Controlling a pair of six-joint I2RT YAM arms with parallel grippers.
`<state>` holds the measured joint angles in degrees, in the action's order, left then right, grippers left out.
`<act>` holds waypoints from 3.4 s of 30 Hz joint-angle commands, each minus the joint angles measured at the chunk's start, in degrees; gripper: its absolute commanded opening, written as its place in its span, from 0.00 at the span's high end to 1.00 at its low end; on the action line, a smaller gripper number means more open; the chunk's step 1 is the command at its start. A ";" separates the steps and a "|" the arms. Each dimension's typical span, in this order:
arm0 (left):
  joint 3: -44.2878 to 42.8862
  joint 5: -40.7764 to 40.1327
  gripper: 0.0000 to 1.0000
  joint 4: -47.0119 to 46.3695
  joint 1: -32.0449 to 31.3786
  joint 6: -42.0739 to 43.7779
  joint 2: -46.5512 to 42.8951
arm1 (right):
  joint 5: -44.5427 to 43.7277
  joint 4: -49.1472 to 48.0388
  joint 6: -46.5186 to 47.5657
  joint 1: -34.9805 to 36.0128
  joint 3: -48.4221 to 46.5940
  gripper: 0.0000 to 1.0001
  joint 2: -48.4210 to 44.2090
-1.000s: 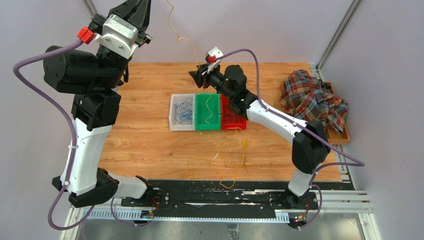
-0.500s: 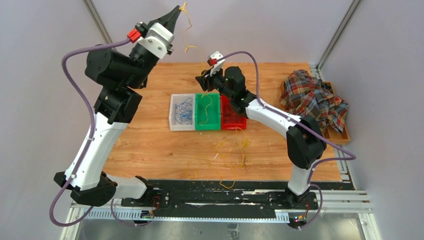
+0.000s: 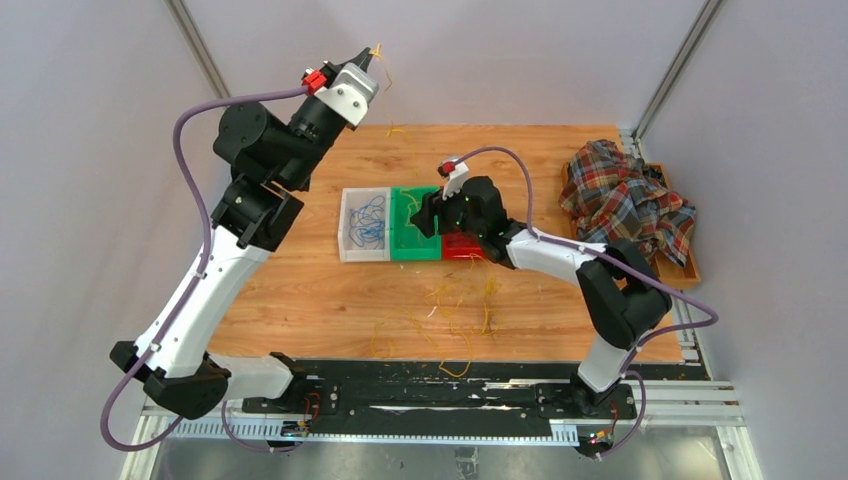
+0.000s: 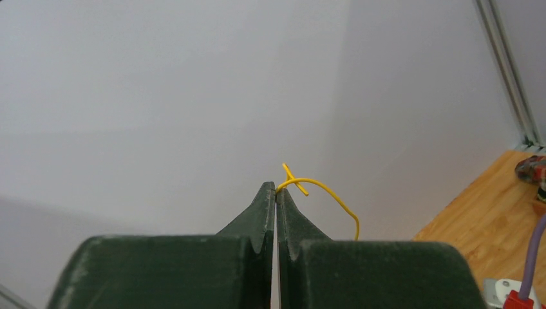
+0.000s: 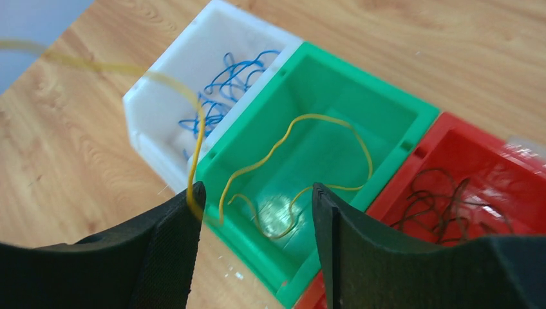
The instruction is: Untangle the cables
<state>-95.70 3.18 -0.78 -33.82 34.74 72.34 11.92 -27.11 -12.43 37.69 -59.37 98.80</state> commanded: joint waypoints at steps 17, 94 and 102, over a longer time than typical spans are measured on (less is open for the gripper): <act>3.25 -0.76 0.99 4.48 0.34 -3.90 4.27 | -23.59 11.23 -7.50 -0.43 14.42 0.23 -26.48; -13.36 23.02 0.26 47.80 4.29 19.01 44.73 | -27.02 17.24 -10.02 -5.33 30.11 0.24 -49.34; -7.68 24.56 0.30 47.80 3.30 25.72 45.21 | -27.03 17.09 -10.19 -5.31 30.57 0.27 -48.63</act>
<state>-105.78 25.58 46.26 -29.56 55.48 119.00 -15.14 -10.37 -22.72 33.30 -27.57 49.95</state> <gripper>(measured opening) 0.702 0.738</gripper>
